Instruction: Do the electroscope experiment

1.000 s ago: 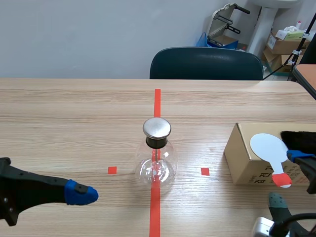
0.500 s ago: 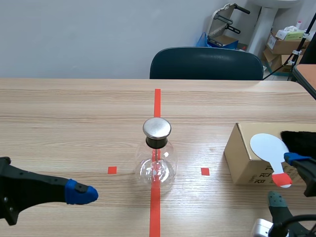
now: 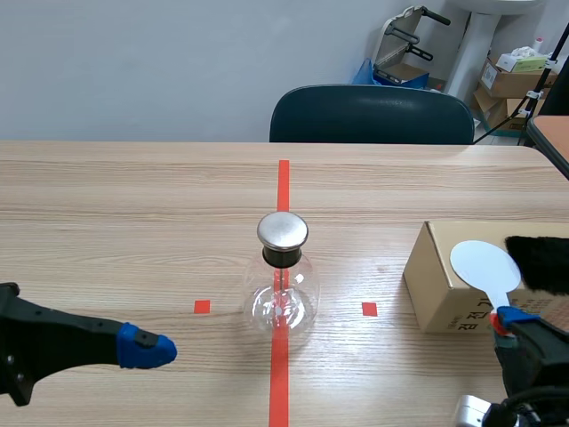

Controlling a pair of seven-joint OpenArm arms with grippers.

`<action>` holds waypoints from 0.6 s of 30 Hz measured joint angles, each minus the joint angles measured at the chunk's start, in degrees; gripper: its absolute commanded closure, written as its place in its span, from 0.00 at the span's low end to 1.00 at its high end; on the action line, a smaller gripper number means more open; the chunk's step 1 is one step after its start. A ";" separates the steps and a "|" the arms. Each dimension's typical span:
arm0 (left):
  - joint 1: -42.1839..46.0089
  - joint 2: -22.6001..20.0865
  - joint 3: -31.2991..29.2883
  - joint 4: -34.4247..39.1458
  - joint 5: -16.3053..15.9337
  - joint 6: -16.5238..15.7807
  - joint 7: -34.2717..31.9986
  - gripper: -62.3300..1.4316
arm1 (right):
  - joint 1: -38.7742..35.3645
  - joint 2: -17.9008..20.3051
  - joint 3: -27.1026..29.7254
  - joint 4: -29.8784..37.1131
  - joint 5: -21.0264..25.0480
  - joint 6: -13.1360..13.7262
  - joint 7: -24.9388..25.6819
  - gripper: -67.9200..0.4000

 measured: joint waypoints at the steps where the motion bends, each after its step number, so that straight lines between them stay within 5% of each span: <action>1: 0.00 0.00 0.00 0.00 0.00 0.00 0.00 0.42 | 0.00 0.00 0.00 0.00 0.02 -0.13 0.02 0.99; 18: 0.00 0.00 0.00 0.00 0.00 0.02 -0.02 0.42 | 1.11 0.00 0.00 0.00 0.00 -0.15 -0.26 0.99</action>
